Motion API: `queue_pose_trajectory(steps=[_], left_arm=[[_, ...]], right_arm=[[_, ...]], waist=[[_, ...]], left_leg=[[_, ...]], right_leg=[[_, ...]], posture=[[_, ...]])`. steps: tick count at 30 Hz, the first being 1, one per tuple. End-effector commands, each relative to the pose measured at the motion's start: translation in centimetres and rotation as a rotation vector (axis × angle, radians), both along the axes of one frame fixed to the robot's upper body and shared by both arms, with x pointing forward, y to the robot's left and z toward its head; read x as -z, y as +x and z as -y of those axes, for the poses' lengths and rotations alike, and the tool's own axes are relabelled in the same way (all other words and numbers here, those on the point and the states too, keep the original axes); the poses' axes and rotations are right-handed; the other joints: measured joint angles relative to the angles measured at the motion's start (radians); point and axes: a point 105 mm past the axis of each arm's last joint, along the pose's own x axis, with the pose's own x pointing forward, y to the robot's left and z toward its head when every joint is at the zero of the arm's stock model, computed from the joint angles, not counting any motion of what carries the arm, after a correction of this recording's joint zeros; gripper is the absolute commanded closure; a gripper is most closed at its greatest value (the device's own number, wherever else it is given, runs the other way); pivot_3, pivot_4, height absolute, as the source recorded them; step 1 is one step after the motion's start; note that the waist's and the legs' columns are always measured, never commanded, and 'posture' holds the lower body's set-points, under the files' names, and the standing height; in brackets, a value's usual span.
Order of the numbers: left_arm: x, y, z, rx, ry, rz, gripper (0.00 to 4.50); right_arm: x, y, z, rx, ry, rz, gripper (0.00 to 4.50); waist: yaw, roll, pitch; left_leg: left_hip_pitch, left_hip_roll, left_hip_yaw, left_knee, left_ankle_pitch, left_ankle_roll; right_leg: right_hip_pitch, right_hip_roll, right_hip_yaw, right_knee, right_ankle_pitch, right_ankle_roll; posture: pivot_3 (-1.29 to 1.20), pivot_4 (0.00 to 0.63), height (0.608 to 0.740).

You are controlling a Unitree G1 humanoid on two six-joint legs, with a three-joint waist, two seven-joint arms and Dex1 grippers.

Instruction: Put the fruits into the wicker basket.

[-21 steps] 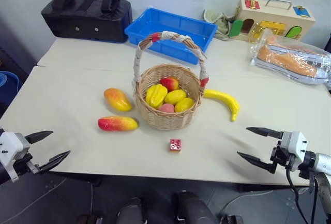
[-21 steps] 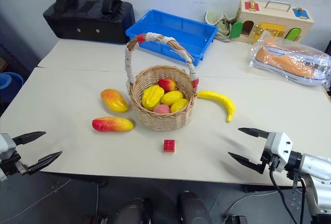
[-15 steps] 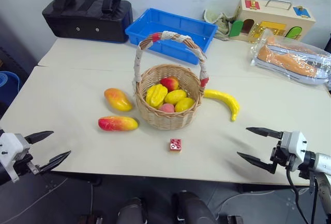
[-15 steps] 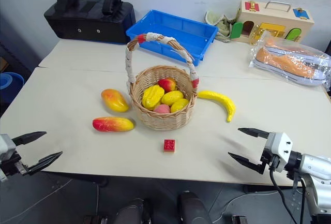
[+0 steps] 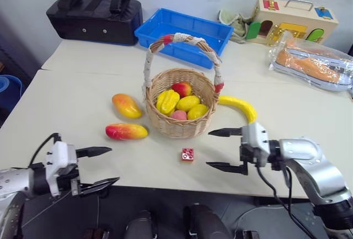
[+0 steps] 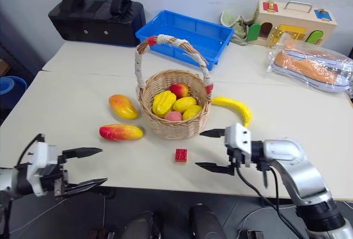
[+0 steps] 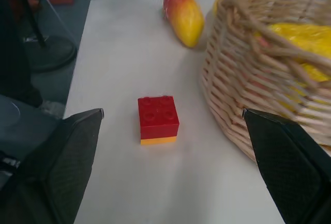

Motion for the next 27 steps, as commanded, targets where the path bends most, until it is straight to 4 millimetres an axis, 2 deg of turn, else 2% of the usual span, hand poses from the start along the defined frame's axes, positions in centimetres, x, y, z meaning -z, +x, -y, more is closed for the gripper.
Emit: queue_pose_trajectory(steps=[1, 10, 14, 19, 20, 23, 27], left_arm=[[-0.3, 0.2, 1.0, 0.023, -0.012, 0.024, 0.0], [-0.5, 0.6, 0.9, 0.006, -0.013, 0.034, 0.0], [-0.4, 0.5, 1.0, 0.011, -0.015, 0.031, 0.0], [-0.4, 0.6, 1.5, 0.04, -0.023, 0.027, 0.0], [-0.5, 0.7, 1.8, 0.051, -0.034, 0.03, 0.0], [-1.0, 1.0, 2.6, 0.088, -0.059, 0.046, 0.0], [-1.8, 1.5, 3.6, 0.118, -0.096, 0.072, 0.0]], right_arm=[[1.7, 0.8, -0.9, 0.001, -0.057, -0.042, 0.02], [4.3, 1.0, -4.0, -0.086, -0.046, -0.087, 0.02], [5.2, 1.6, -4.4, -0.058, -0.019, -0.08, 0.95], [5.0, 1.4, -4.3, -0.058, 0.054, -0.062, 2.6], [4.4, 0.8, -3.6, -0.063, 0.1, -0.078, 2.89], [2.0, -0.7, -0.8, -0.016, 0.229, -0.102, 2.89], [-0.3, -1.0, 5.9, 0.248, 0.282, -0.064, 2.89]], waist=[[-0.001, 0.0, 0.0], [-0.005, 0.0, 0.0], [-0.003, 0.0, 0.0], [-0.003, -0.001, 0.0], [-0.003, -0.001, 0.0], [0.013, 0.0, 0.0], [0.024, 0.0, 0.0]], left_leg=[[0.0, 0.0, 0.0, 0.0, 0.0, 0.0], [0.0, 0.0, 0.001, 0.0, 0.0, 0.0], [0.0, 0.0, 0.001, 0.001, 0.0, 0.0], [0.0, 0.0, 0.001, 0.001, 0.0, 0.0], [0.0, 0.0, 0.001, 0.001, 0.0, 0.0], [-0.001, 0.0, 0.0, 0.001, 0.0, 0.0], [-0.001, 0.0, 0.0, 0.001, -0.001, 0.0]], right_leg=[[0.0, 0.0, 0.0, 0.0, 0.0, 0.0], [0.0, 0.0, 0.0, 0.0, 0.0, 0.0], [0.0, 0.0, 0.0, 0.001, 0.0, 0.0], [0.0, 0.0, 0.0, 0.001, 0.0, 0.0], [0.0, 0.0, 0.0, 0.001, 0.0, 0.0], [0.0, 0.0, -0.001, 0.0, 0.0, 0.0], [0.001, 0.0, 0.0, -0.001, 0.0, 0.001]], posture=[[0.0, 0.15, 0.74], [0.0, 0.15, 0.74], [0.0, 0.15, 0.74], [0.0, 0.15, 0.74], [0.0, 0.15, 0.74], [0.0, 0.15, 0.74], [0.0, 0.15, 0.74]])
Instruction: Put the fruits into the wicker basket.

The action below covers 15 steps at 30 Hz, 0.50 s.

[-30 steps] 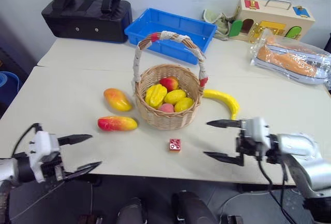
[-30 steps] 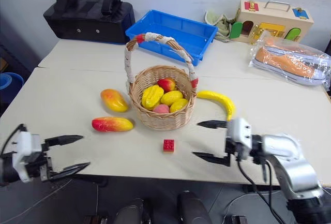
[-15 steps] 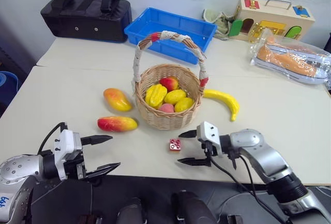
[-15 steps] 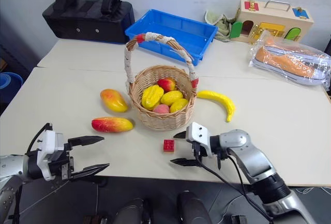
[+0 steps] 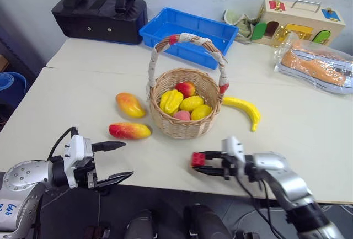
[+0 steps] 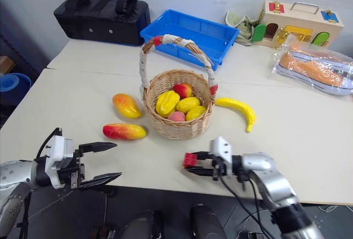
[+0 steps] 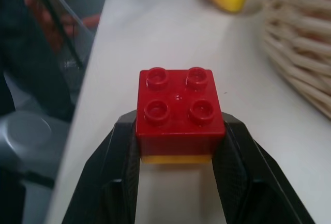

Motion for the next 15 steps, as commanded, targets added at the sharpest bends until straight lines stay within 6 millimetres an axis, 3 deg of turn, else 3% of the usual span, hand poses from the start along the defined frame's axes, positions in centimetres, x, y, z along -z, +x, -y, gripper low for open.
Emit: queue_pose_trajectory(steps=[1, 2, 4, 7, 10, 15], left_arm=[[-1.0, 0.0, 1.2, 0.046, -0.036, 0.037, 0.0], [-1.1, 0.1, 1.3, 0.049, -0.04, 0.04, 0.0], [-1.5, 0.2, 2.0, 0.065, -0.057, 0.049, 0.0], [-1.7, 0.4, 2.5, 0.084, -0.066, 0.053, 0.0], [-2.0, 0.6, 2.6, 0.088, -0.068, 0.06, 0.0], [-2.7, 1.0, 2.6, 0.082, -0.074, 0.078, 0.0]], right_arm=[[-3.2, 0.5, 6.3, 0.239, 0.008, 0.083, 2.89], [-3.4, 0.6, 7.8, 0.293, -0.009, 0.088, 2.89], [-3.8, 2.4, 14.3, 0.539, -0.067, 0.151, 2.89], [-3.9, 4.3, 20.9, 0.79, -0.109, 0.212, 2.89], [-2.6, 5.6, 23.8, 0.885, -0.172, 0.164, 2.89], [-0.8, 8.1, 25.2, 1.006, -0.158, 0.034, 2.89]], waist=[[0.001, -0.001, 0.0], [0.001, -0.001, 0.0], [-0.003, -0.001, -0.001], [-0.007, 0.0, 0.0], [-0.017, 0.001, 0.001], [-0.034, 0.004, 0.002]], left_leg=[[0.001, 0.0, 0.0, 0.0, 0.0, 0.001], [0.001, 0.0, 0.0, 0.0, 0.0, 0.001], [0.002, 0.0, 0.0, 0.0, -0.001, 0.003], [0.003, -0.001, 0.002, 0.001, 0.001, 0.004], [0.004, -0.001, 0.003, 0.0, 0.002, 0.002], [0.004, 0.0, 0.003, 0.0, 0.005, -0.003]], right_leg=[[0.0, 0.0, 0.0, 0.0, 0.0, 0.0], [0.001, 0.0, 0.0, 0.0, 0.0, 0.0], [0.001, 0.0, 0.001, 0.0, 0.0, 0.0], [0.002, 0.001, 0.003, 0.0, 0.002, 0.001], [0.002, 0.002, 0.004, 0.001, 0.002, 0.0], [0.001, 0.003, 0.004, 0.001, 0.001, 0.0]], posture=[[0.0, 0.15, 0.74], [0.0, 0.15, 0.74], [0.0, 0.15, 0.74], [0.0, 0.15, 0.74], [0.0, 0.15, 0.74], [0.0, 0.15, 0.74]])
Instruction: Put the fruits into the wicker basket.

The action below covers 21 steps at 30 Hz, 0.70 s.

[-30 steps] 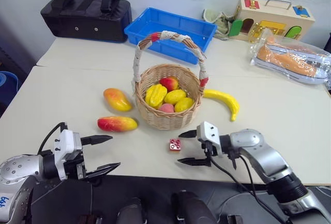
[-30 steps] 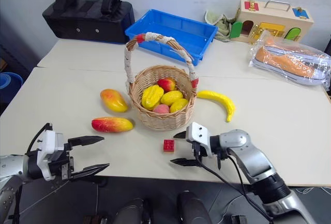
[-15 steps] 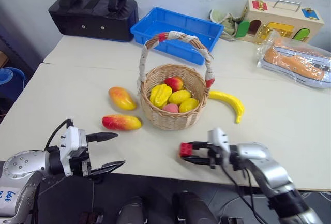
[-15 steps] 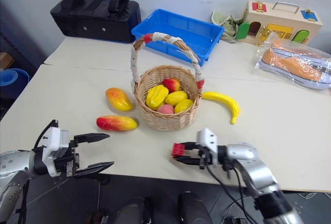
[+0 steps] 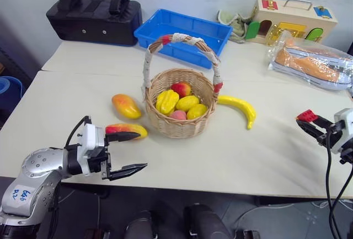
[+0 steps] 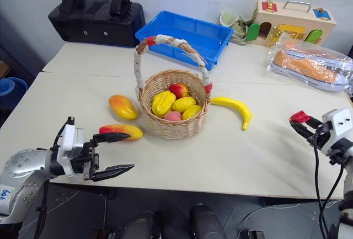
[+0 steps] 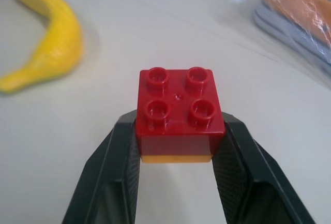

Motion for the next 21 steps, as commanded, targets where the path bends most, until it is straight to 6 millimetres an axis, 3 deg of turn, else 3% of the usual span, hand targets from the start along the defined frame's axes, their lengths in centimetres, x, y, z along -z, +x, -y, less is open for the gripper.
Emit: queue_pose_trajectory(steps=[1, 2, 5, 9, 12, 16, 18, 21], left_arm=[[-1.0, 0.0, 0.1, 0.007, -0.012, 0.033, 0.0], [-1.1, -0.1, 0.1, 0.013, -0.016, 0.04, 0.0], [-1.0, -0.1, 0.0, 0.009, -0.005, 0.045, 0.0], [-0.6, 0.3, -1.7, -0.073, -0.007, 0.04, 0.0], [-0.2, 0.4, -4.6, -0.169, 0.032, 0.04, 0.0], [-0.8, 0.3, -10.0, -0.348, 0.089, 0.042, 0.0], [-1.1, -0.3, -12.7, -0.419, 0.12, 0.025, 0.0], [-1.5, -1.0, -15.7, -0.51, 0.149, 0.02, 0.0]], right_arm=[[0.7, 0.9, 1.0, 0.092, 0.091, -0.063, 2.89], [0.7, 1.2, 1.0, 0.1, 0.076, -0.056, 2.26], [0.3, 1.6, 0.9, 0.098, -0.008, -0.013, 1.35], [-1.7, 0.9, 1.4, 0.059, -0.051, 0.069, 0.04], [-3.5, 0.0, 0.2, -0.053, -0.114, 0.163, 0.04], [-6.1, -1.2, -3.2, -0.22, -0.179, 0.329, 0.04], [-7.0, -2.3, -6.7, -0.357, -0.129, 0.394, 0.04], [-5.9, -4.4, -11.6, -0.568, -0.076, 0.324, 0.04]], waist=[[-0.004, 0.002, 0.001], [-0.005, 0.002, 0.001], [-0.004, 0.002, 0.001], [0.0, 0.002, 0.001], [0.002, 0.002, 0.001], [-0.003, 0.002, 0.001], [-0.007, 0.002, 0.001], [-0.003, 0.002, 0.001]], left_leg=[[-0.001, 0.0, 0.0, 0.0, 0.001, 0.0], [-0.001, 0.0, 0.0, 0.0, 0.001, 0.0], [-0.001, 0.0, 0.0, 0.001, 0.001, 0.0], [-0.001, 0.0, 0.0, 0.001, 0.001, 0.0], [-0.001, 0.0, 0.0, 0.001, 0.001, 0.0], [-0.001, 0.0, -0.001, 0.0, 0.001, -0.001], [-0.001, 0.001, -0.001, -0.001, 0.001, -0.001], [-0.001, 0.001, -0.003, -0.003, 0.0, -0.001]], right_leg=[[0.0, 0.0, 0.0, 0.0, 0.0, 0.0], [0.0, 0.0, 0.0, 0.0, 0.0, 0.0], [0.0, 0.0, 0.0, 0.0, 0.0, 0.0], [0.0, 0.0, 0.0, 0.0, 0.0, 0.001], [0.0, 0.0, 0.0, 0.0, 0.0, 0.001], [0.0, 0.0, 0.0, 0.0, 0.0, 0.001], [-0.001, 0.0, -0.001, 0.001, 0.0, 0.001], [-0.001, -0.001, -0.002, 0.001, 0.0, 0.001]], posture=[[0.0, 0.15, 0.74], [0.0, 0.15, 0.74], [0.0, 0.15, 0.74], [0.0, 0.15, 0.74], [0.0, 0.15, 0.74], [0.0, 0.15, 0.74], [0.0, 0.15, 0.74], [0.0, 0.15, 0.74]])
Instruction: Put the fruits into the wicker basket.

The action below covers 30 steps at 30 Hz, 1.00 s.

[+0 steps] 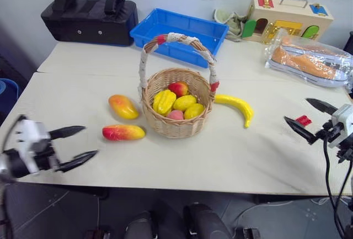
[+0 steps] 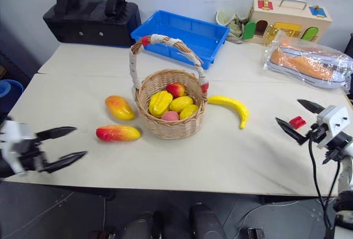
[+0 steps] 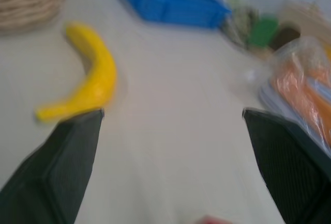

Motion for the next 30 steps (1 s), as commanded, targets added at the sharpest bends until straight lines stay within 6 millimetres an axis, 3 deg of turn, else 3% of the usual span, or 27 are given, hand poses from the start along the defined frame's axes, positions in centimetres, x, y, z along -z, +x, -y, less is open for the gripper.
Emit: queue_pose_trajectory(steps=[1, 3, 8, 12, 14, 17, 22, 27, 30], left_arm=[[-1.1, -0.8, -3.6, -0.107, 0.049, 0.036, 0.0], [-1.7, -1.1, -7.0, -0.232, 0.075, 0.056, 0.0], [-1.4, -2.5, -12.4, -0.408, 0.092, 0.006, 0.0], [-1.0, -2.4, -12.4, -0.354, 0.085, -0.032, 0.0], [-1.1, -1.2, -10.1, -0.221, 0.078, -0.046, 0.0], [-1.8, 1.9, -4.9, 0.008, 0.086, -0.017, 0.0], [-1.7, 6.2, 1.9, 0.266, 0.197, -0.021, 0.0], [-1.0, 8.9, 5.0, 0.363, 0.242, -0.1, 0.0], [0.7, 10.1, 7.0, 0.413, 0.293, -0.182, 0.0]], right_arm=[[-0.2, -2.6, -5.9, -0.28, 0.008, -0.052, 0.04], [0.9, -4.7, -10.1, -0.499, 0.007, -0.101, 0.04], [1.3, -5.9, -14.6, -0.647, 0.013, -0.053, 0.04], [1.3, -5.8, -15.6, -0.646, 0.019, -0.027, 0.04], [1.0, -5.8, -15.6, -0.628, 0.03, -0.022, 0.04], [0.8, -5.6, -15.1, -0.598, 0.045, -0.039, 0.04], [0.8, -5.5, -15.2, -0.603, 0.058, -0.07, 0.04], [0.6, -5.4, -15.5, -0.601, 0.067, -0.075, 0.04], [0.5, -5.3, -15.6, -0.588, 0.073, -0.064, 0.04]], waist=[[0.008, 0.0, 0.0], [0.011, 0.0, 0.0], [0.011, -0.003, -0.001], [0.017, -0.004, -0.001], [0.022, -0.005, -0.002], [0.041, -0.006, -0.002], [0.05, -0.006, -0.003], [0.037, -0.006, -0.002], [0.038, -0.006, -0.002]], left_leg=[[0.0, 0.0, 0.0, 0.0, -0.001, 0.0], [0.0, 0.0, 0.0, 0.0, -0.001, 0.0], [0.0, 0.0, 0.0, 0.0, -0.005, 0.006], [-0.001, -0.001, 0.0, 0.0, -0.006, 0.005], [-0.003, 0.0, 0.0, 0.0, -0.007, 0.003], [-0.004, 0.0, -0.001, 0.0, -0.007, 0.0], [-0.005, 0.0, 0.001, 0.0, -0.001, 0.007], [-0.005, 0.001, 0.004, 0.001, 0.0, 0.005], [-0.005, 0.001, 0.005, 0.001, 0.003, 0.0]], right_leg=[[0.0, 0.0, 0.0, 0.0, 0.0, 0.0], [0.0, -0.001, -0.001, 0.0, 0.0, 0.0], [-0.001, -0.004, -0.004, 0.001, 0.0, -0.001], [-0.001, -0.007, -0.008, 0.0, -0.001, -0.002], [-0.002, -0.01, -0.013, 0.0, -0.002, -0.004], [-0.001, -0.018, -0.029, 0.001, -0.004, -0.007], [0.001, -0.02, -0.032, 0.002, -0.004, -0.007], [0.0, -0.019, -0.031, 0.003, -0.004, -0.005], [-0.001, -0.017, -0.031, 0.004, -0.004, -0.004]], posture=[[0.0, 0.15, 0.74], [0.0, 0.15, 0.74], [0.0, 0.15, 0.74], [0.0, 0.15, 0.74], [0.0, 0.15, 0.74], [0.0, 0.15, 0.74], [0.0, 0.15, 0.74], [0.0, 0.15, 0.74], [0.0, 0.15, 0.74]])
